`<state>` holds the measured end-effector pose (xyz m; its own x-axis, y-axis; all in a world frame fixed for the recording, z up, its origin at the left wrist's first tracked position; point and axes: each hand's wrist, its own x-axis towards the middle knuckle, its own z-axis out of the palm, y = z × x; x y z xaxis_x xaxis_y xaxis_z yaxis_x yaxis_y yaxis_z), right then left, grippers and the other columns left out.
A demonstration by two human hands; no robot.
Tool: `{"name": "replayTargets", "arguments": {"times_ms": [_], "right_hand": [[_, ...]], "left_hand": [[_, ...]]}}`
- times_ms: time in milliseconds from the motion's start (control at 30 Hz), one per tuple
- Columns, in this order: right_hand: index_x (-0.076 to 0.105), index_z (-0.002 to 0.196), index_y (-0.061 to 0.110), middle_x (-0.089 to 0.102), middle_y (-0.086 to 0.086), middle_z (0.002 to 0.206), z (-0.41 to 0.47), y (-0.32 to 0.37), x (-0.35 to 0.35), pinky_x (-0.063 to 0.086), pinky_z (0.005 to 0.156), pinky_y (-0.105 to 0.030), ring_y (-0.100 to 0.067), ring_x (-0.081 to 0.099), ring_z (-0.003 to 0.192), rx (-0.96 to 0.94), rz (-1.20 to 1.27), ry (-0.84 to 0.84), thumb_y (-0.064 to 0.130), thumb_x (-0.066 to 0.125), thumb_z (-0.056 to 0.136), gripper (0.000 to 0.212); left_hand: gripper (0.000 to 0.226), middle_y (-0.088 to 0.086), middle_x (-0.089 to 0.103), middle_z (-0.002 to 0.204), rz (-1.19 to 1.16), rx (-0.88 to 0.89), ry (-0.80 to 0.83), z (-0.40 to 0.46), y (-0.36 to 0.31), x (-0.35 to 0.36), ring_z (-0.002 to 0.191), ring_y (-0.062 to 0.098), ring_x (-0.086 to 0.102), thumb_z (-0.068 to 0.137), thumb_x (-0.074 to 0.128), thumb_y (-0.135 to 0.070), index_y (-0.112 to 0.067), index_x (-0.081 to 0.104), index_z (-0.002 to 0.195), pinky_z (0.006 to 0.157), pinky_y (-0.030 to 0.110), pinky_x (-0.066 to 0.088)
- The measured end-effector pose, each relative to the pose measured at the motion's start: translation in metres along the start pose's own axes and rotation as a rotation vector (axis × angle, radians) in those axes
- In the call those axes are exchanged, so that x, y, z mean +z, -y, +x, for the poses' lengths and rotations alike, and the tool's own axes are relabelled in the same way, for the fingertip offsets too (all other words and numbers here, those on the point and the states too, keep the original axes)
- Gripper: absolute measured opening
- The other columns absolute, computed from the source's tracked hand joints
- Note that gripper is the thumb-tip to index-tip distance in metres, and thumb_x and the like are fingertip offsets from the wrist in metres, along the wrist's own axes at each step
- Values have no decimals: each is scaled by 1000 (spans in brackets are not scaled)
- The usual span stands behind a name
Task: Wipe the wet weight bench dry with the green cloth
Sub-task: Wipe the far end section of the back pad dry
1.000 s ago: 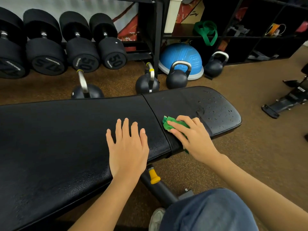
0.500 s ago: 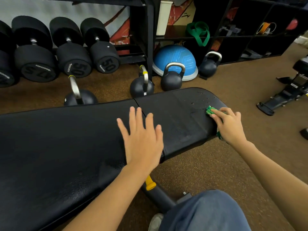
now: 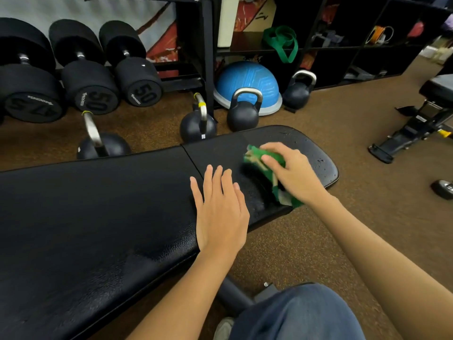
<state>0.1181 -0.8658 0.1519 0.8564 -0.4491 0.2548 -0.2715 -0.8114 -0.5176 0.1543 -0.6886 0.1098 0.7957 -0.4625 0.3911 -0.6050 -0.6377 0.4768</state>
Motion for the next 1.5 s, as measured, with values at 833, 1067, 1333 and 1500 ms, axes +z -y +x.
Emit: {"name": "replayTargets", "arguments": {"times_ms": [833, 1067, 1333, 1500], "right_hand": [[64, 121, 17, 62, 4, 120, -29, -31, 14, 19, 91, -2, -14, 44, 111, -48, -139, -85, 18, 59, 94, 27], [61, 125, 15, 62, -3, 124, 53, -50, 25, 26, 94, -21, -26, 49, 115, 5, -153, -11, 19, 57, 95, 31], [60, 127, 12, 62, -10, 123, 107, -30, 43, 41, 96, -34, -29, 57, 108, 26, -62, 50, 22, 56, 95, 34], [59, 127, 18, 61, -1, 123, 36, -33, 33, 27, 91, -20, -22, 53, 107, -22, -114, -20, 24, 54, 96, 32]], "left_hand": [[52, 9, 51, 140, -6, -43, 17, 2, -2, 0, 141, 26, 31, 99, 20, -36, -10, 52, 131, 118, 49, 13], [54, 10, 55, 136, 56, -52, 22, 3, -4, 4, 138, 28, 37, 100, 21, -37, -9, 56, 128, 117, 50, 18], [53, 10, 53, 138, 98, -54, 57, 4, -4, 8, 139, 28, 34, 100, 21, -38, -10, 56, 128, 117, 51, 17], [54, 11, 53, 138, 113, -51, 68, 4, -4, 7, 139, 28, 34, 100, 20, -39, -9, 56, 128, 116, 51, 18]]}}
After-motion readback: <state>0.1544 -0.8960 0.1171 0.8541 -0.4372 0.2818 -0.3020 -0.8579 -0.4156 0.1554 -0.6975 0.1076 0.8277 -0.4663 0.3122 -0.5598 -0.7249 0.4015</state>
